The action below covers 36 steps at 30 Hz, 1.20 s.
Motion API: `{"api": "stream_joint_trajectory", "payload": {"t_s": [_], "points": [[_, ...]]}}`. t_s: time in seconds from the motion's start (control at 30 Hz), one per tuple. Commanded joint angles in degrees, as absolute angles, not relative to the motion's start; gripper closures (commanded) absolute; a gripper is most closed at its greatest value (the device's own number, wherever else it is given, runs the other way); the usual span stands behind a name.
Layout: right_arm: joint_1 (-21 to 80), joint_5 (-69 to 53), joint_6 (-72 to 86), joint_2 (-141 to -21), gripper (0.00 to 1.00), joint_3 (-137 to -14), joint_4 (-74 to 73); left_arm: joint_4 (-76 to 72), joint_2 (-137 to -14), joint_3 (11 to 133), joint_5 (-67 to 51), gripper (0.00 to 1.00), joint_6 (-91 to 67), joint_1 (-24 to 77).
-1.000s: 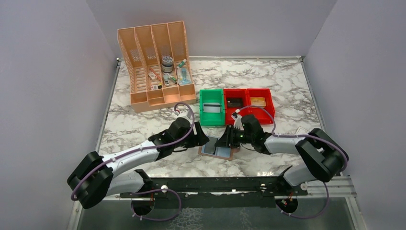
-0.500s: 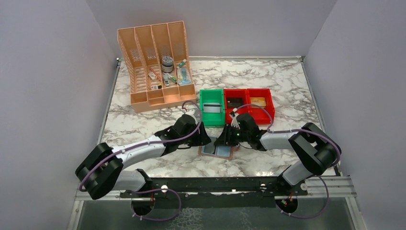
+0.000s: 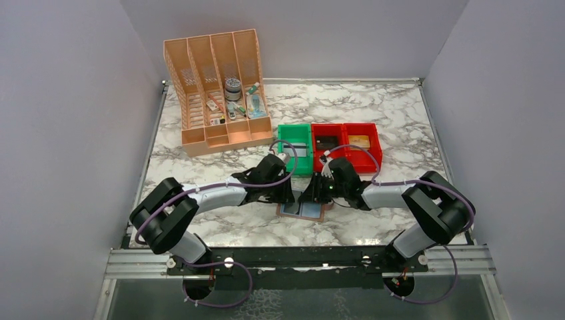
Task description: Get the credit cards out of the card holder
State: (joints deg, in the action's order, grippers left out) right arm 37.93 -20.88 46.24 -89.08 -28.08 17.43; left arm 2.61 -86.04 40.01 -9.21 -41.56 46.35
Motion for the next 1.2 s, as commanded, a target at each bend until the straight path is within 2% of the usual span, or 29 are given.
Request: {"api": "stream_joint_trajectory", "payload": {"t_s": [0.0,0.63,0.77,0.97,1.17], "points": [[37.71,-13.73,43.85,-90.03,0.74,-27.50,12.58,6.87,-85.54,40.81,-7.52,0.65,-39.22,46.22],[37.70,-15.49,44.11,-90.26,0.73,-27.99,13.03,10.56,-84.94,42.73,-3.50,0.56,-37.32,48.01],[37.71,-16.19,44.01,-90.29,0.73,-27.95,13.10,10.86,-86.05,43.77,-4.39,0.61,-36.87,48.53],[37.71,-17.33,45.04,-89.97,0.73,-27.20,14.56,10.83,-86.89,44.31,-4.39,0.75,-36.73,50.15],[37.71,-19.12,47.18,-90.51,0.73,-26.59,17.15,10.96,-87.05,43.95,-4.12,0.85,-37.10,51.22]]}}
